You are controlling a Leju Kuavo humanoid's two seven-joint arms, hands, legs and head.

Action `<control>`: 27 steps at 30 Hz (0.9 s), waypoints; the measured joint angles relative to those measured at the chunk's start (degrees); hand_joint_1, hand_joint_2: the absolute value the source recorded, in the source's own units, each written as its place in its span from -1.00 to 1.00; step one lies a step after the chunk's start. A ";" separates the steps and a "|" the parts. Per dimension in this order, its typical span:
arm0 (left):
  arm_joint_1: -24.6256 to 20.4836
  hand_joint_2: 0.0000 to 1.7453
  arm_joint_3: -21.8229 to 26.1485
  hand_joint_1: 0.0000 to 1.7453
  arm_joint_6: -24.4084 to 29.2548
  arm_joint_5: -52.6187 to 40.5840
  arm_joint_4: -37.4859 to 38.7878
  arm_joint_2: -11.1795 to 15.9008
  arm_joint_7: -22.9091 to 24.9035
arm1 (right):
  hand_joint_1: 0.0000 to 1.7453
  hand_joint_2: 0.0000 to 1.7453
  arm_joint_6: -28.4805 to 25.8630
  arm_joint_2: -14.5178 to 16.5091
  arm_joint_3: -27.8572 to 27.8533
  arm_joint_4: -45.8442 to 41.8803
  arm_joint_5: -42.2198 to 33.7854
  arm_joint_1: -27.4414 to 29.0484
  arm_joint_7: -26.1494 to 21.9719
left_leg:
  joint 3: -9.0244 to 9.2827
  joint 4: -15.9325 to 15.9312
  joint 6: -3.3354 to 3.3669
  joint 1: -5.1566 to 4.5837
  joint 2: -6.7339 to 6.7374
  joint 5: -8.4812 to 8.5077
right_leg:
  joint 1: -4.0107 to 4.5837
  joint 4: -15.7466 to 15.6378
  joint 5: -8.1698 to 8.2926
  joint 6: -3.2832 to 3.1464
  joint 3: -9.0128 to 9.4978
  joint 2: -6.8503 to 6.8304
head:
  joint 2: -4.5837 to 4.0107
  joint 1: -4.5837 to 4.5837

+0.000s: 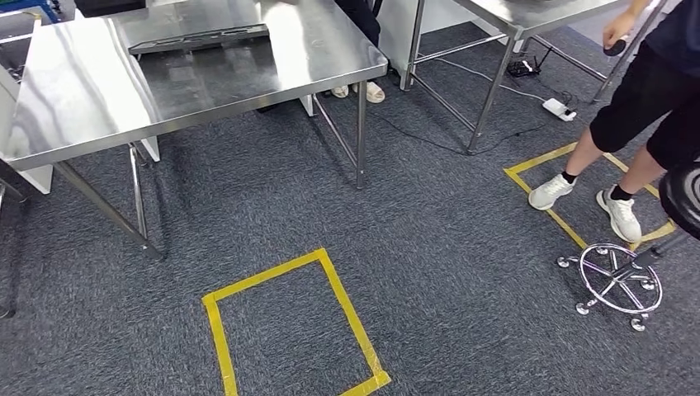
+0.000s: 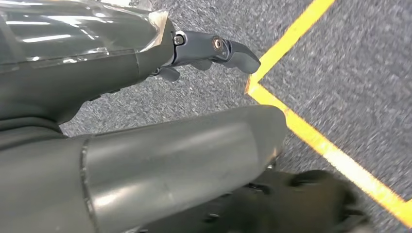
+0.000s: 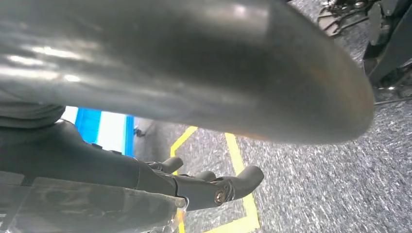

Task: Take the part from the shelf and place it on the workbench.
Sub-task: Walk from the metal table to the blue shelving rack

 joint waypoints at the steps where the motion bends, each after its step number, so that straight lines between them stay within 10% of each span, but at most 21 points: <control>1: 0.10 -1.00 0.03 -1.00 0.01 0.16 0.00 0.02 0.05 | -1.00 -1.00 0.19 -0.01 0.01 0.03 0.09 0.03 -0.29 | 0.28 -0.91 0.14 0.00 -0.14 1.32 | 0.10 0.05 0.02 -0.04 0.04 0.79 | 0.00 0.00; 4: 0.17 -1.00 0.22 -1.00 -0.02 0.87 0.02 0.08 0.26 | -1.00 -1.00 0.48 -0.02 0.10 0.09 0.54 -0.05 -0.85 | 4.75 -11.29 0.69 0.17 -3.17 7.04 | 0.31 0.51 -0.07 0.14 -0.06 3.02 | 0.00 0.00; 6: 0.21 -1.00 0.42 -1.00 -0.07 1.14 0.05 0.11 0.44 | -1.00 -1.00 0.62 -0.09 0.15 0.10 0.80 -0.16 -1.02 | 6.14 -14.85 0.97 0.06 -5.03 7.96 | 0.39 0.84 -0.07 0.72 -0.84 4.34 | 0.00 0.06; 8: 0.21 -1.00 0.55 -1.00 -0.08 1.30 0.07 0.07 0.49 | -1.00 -1.00 0.85 -0.27 0.20 0.17 1.08 -0.06 -1.09 | 6.19 -15.21 1.53 -0.25 -3.94 7.99 | 0.24 0.82 0.13 1.54 -1.61 5.53 | 0.00 0.08; 11: 0.21 -1.00 0.68 -1.00 -0.07 1.68 0.05 0.01 0.47 | -1.00 -1.00 1.25 -0.49 0.41 0.29 1.49 -0.01 -1.09 | 6.38 -15.90 2.71 -0.09 -1.61 8.50 | 0.31 4.51 -1.69 1.96 -3.71 2.12 | 0.00 0.32; 15: 0.49 -1.00 1.02 -1.00 -0.04 2.10 0.08 -0.04 0.51 | -1.00 -1.00 1.41 -0.61 0.77 0.29 2.15 -0.28 -1.12 | 6.29 -15.94 2.99 -0.19 1.98 8.46 | -0.05 17.05 -6.57 2.26 -9.95 -1.14 | 0.00 0.59; 19: 0.54 -1.00 1.80 -1.00 0.44 3.08 0.09 -0.45 0.76 | -1.00 -1.00 1.42 -0.95 1.60 0.29 3.21 -0.30 -1.26 | 6.79 -15.86 2.21 -0.18 4.60 7.99 | -0.54 5.15 -1.86 4.28 -3.29 -4.42 | 0.00 0.71; 21: 0.63 -1.00 2.18 -1.00 0.67 3.42 0.10 -0.53 0.86 | -1.00 -1.00 1.42 -1.02 1.97 0.29 3.60 -0.50 -1.31 | 7.28 -15.84 1.42 -0.47 5.68 7.60 | -0.26 1.02 -0.38 3.70 -1.07 -5.95 | 0.00 0.66; 24: 0.50 -1.00 2.58 -1.00 0.77 3.61 0.11 -0.60 0.87 | -1.00 -1.00 1.42 -1.07 2.39 0.31 3.72 -0.43 -1.34 | 8.10 -16.03 0.33 -0.34 6.48 7.14 | -0.29 0.93 -0.07 2.11 -1.34 -4.27 | 0.00 0.48; 27: 0.55 -1.00 2.95 -1.00 0.76 3.65 0.14 -0.67 0.86 | -1.00 -1.00 1.42 -1.05 2.73 0.31 3.72 -0.45 -1.34 | 5.83 -10.20 -0.12 -0.02 2.02 2.97 | -1.00 0.69 0.27 0.78 -1.02 -2.56 | 0.00 0.17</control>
